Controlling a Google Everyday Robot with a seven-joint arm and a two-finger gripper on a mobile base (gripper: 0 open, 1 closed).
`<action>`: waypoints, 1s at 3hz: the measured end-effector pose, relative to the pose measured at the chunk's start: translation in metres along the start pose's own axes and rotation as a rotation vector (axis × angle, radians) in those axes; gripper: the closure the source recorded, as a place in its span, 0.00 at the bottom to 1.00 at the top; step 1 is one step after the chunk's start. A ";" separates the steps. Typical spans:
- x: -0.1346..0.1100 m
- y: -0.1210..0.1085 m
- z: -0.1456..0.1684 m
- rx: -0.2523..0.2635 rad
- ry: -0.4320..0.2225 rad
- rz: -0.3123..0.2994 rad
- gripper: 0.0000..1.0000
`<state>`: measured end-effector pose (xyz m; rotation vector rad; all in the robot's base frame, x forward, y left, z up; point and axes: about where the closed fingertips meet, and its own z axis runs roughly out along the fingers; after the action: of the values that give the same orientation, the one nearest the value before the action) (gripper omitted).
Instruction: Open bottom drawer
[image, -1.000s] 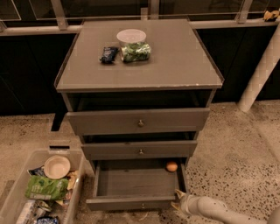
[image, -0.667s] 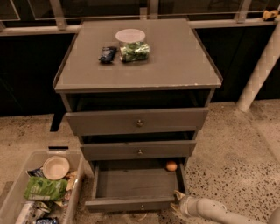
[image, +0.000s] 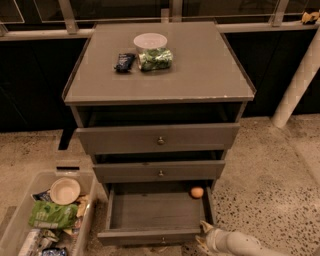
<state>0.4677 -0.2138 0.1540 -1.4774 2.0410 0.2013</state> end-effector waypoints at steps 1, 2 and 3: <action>-0.003 -0.001 -0.005 0.000 0.000 0.000 1.00; 0.002 0.013 -0.003 -0.003 -0.003 -0.011 1.00; -0.001 0.012 -0.008 -0.003 -0.003 -0.011 1.00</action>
Offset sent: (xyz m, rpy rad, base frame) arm -0.3435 -0.0368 -0.1661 0.1428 0.0367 -0.1964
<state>0.4545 -0.2121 0.1587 -1.4893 2.0305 0.2017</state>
